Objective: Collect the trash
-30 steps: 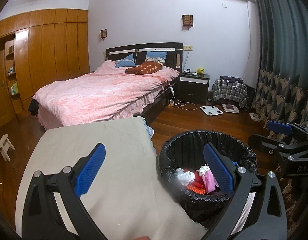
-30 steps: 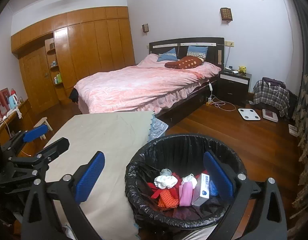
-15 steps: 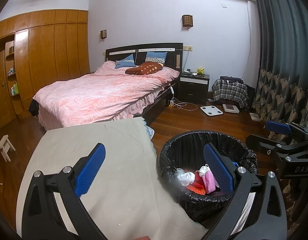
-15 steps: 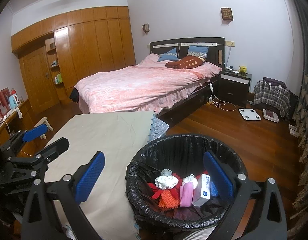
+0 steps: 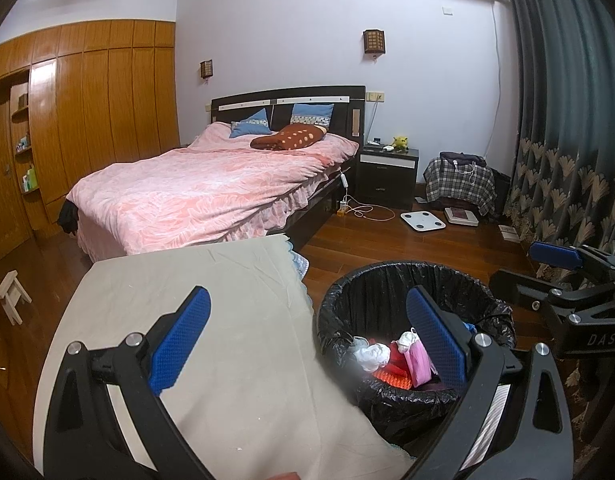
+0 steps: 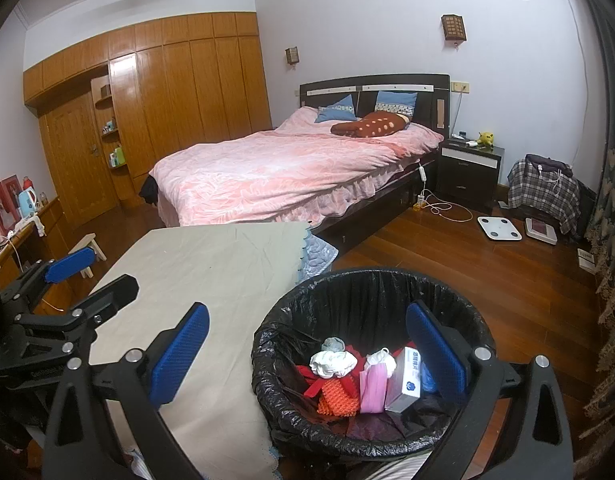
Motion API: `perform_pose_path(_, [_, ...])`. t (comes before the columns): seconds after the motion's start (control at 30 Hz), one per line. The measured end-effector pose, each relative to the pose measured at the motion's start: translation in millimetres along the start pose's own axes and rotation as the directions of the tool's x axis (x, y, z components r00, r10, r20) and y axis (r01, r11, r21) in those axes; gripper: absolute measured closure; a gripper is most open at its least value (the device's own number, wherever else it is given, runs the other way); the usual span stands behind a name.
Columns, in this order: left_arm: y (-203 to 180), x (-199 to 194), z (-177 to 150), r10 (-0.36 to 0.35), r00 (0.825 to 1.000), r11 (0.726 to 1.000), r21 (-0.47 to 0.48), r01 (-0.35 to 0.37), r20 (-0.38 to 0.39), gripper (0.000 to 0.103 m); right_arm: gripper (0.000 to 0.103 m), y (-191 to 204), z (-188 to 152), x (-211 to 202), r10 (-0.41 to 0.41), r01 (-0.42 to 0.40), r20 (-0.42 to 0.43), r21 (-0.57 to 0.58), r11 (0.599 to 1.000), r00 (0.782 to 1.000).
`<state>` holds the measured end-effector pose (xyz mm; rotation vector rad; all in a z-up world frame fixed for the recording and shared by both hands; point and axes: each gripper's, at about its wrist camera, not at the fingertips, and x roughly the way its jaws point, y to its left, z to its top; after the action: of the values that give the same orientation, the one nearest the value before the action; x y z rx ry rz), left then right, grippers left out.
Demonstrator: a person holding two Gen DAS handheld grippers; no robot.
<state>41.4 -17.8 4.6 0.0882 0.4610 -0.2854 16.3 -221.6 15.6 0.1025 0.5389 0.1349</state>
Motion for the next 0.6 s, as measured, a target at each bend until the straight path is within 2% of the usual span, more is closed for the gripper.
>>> perform_pose_path(0.6, [0.4,0.0,-0.5,0.001,1.000,1.000,0.001,-0.001,-0.002,0.007,0.006,-0.2,0.6,-0.4,0.001,-0.001,0.000,0.001,1.000,1.000])
